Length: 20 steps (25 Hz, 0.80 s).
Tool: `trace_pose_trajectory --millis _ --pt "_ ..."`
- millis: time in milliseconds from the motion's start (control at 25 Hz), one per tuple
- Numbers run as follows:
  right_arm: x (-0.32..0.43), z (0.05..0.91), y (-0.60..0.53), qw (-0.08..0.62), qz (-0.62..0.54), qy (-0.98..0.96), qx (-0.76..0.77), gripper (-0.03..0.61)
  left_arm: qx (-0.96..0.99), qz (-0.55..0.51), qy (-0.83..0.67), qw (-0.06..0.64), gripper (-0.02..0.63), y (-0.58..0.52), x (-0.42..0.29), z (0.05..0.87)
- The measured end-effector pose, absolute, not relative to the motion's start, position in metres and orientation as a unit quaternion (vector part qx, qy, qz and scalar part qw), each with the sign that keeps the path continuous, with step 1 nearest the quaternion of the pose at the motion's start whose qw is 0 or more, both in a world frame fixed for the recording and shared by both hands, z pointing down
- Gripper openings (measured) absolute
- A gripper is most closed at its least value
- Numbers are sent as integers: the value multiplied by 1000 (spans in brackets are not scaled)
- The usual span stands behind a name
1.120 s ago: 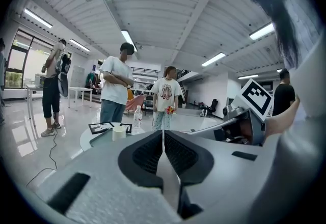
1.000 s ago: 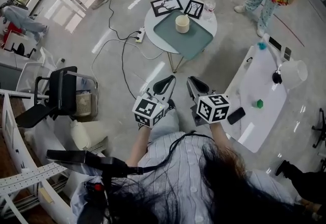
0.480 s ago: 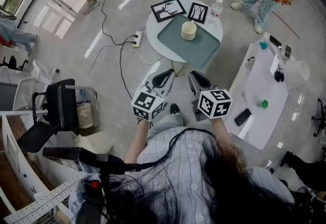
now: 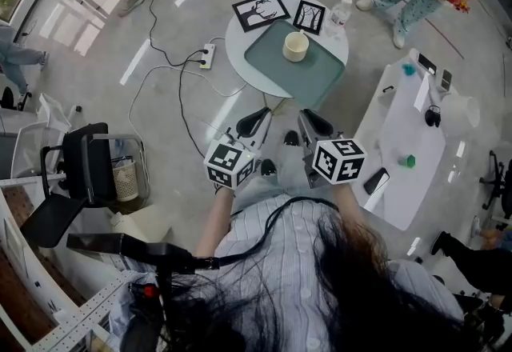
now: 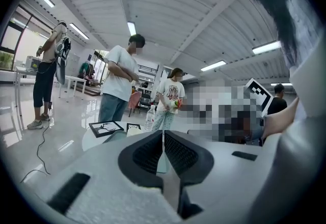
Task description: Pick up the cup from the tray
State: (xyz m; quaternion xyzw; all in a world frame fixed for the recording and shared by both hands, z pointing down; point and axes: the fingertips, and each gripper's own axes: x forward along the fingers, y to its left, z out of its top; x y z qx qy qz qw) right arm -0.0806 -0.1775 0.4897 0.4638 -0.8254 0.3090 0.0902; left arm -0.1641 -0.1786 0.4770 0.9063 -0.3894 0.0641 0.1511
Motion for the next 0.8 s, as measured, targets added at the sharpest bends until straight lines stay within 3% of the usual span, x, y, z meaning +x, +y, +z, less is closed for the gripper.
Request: trace_pose_trajectory --millis 800 --pt "-77 544 -299 98 336 -817 458 60 911 103 -362 168 17 -291 -159 506"
